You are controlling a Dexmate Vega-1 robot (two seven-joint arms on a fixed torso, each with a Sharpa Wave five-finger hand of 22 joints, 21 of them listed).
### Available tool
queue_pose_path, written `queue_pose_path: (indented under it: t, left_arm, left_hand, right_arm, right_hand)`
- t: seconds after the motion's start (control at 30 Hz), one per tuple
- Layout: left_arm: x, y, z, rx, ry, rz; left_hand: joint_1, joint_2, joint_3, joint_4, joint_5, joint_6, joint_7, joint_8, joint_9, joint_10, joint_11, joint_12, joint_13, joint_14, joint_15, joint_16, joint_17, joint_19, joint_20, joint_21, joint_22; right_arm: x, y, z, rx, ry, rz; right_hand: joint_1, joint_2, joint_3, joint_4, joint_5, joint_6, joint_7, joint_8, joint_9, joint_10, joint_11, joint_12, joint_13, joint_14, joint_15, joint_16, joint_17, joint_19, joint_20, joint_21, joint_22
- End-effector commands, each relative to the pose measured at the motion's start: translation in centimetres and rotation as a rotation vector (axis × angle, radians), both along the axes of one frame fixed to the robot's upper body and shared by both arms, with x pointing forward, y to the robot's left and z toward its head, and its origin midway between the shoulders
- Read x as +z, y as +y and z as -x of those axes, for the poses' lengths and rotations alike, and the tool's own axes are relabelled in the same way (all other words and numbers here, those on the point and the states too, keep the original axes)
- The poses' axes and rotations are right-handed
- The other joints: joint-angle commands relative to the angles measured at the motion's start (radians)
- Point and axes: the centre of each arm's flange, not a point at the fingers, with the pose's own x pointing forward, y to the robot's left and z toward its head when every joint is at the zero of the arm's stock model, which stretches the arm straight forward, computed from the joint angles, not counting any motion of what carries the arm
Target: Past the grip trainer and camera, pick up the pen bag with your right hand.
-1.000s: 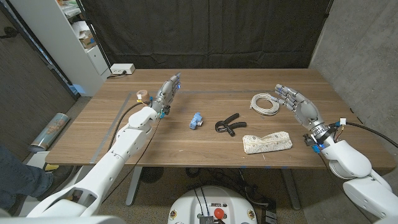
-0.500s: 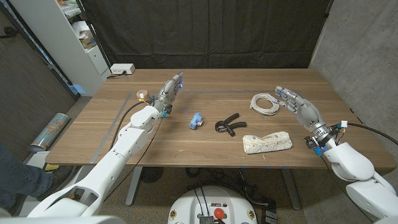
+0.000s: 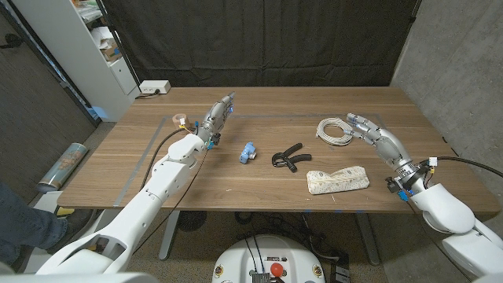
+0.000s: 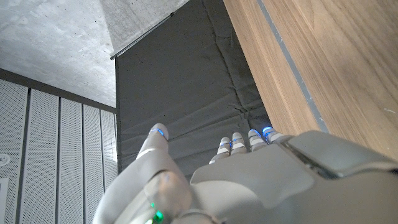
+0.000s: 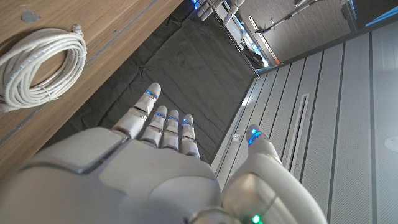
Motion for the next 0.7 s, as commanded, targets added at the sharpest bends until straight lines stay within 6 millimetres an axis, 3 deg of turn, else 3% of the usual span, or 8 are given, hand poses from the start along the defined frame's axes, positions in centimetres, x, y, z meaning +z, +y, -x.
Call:
queue_pose_path:
  t: [0.03,0.17,0.7]
  left_arm:
    - [0.02,-0.33,0.04,0.009,0.004,-0.020]
    - [0.02,-0.50,0.03,0.008,0.006,-0.021]
    - [0.02,-0.49,0.10,0.014,0.004,-0.017]
  left_hand:
    - [0.007,0.004,-0.001,-0.004,-0.005,0.000,-0.003,0.003,0.004,-0.008,-0.007,0.003,0.001,-0.023,0.001,0.004,0.006,-0.041,0.002,-0.001,0.004]
    - [0.007,0.004,-0.001,-0.004,-0.005,0.000,-0.002,0.003,0.004,-0.010,-0.006,0.002,0.001,-0.025,0.002,0.004,0.006,-0.041,0.002,-0.001,0.004]
    - [0.008,0.005,-0.001,-0.005,-0.006,0.000,-0.003,0.003,0.004,-0.010,-0.006,0.002,0.001,-0.026,0.000,0.004,0.006,-0.044,0.004,-0.002,0.004]
  right_arm:
    - [-0.31,0.10,0.38,-0.081,-0.042,0.069]
    - [-0.22,0.04,0.56,-0.108,-0.062,0.087]
    - [0.16,0.08,1.26,-0.233,-0.126,0.224]
  right_hand:
    - [0.011,0.001,0.002,-0.004,0.006,-0.005,-0.005,-0.003,0.003,-0.003,0.001,-0.002,0.001,0.011,0.002,0.005,0.004,0.014,0.001,-0.003,0.003]
    - [0.010,-0.001,0.000,-0.004,0.008,-0.012,0.009,-0.005,0.003,-0.005,0.000,-0.003,0.001,0.013,0.001,0.005,0.004,0.017,0.001,-0.006,0.003]
    - [0.011,-0.004,-0.002,-0.005,0.015,-0.022,0.011,-0.007,0.003,-0.009,-0.003,-0.006,0.002,0.022,0.001,0.006,0.004,0.024,0.005,-0.010,0.003]
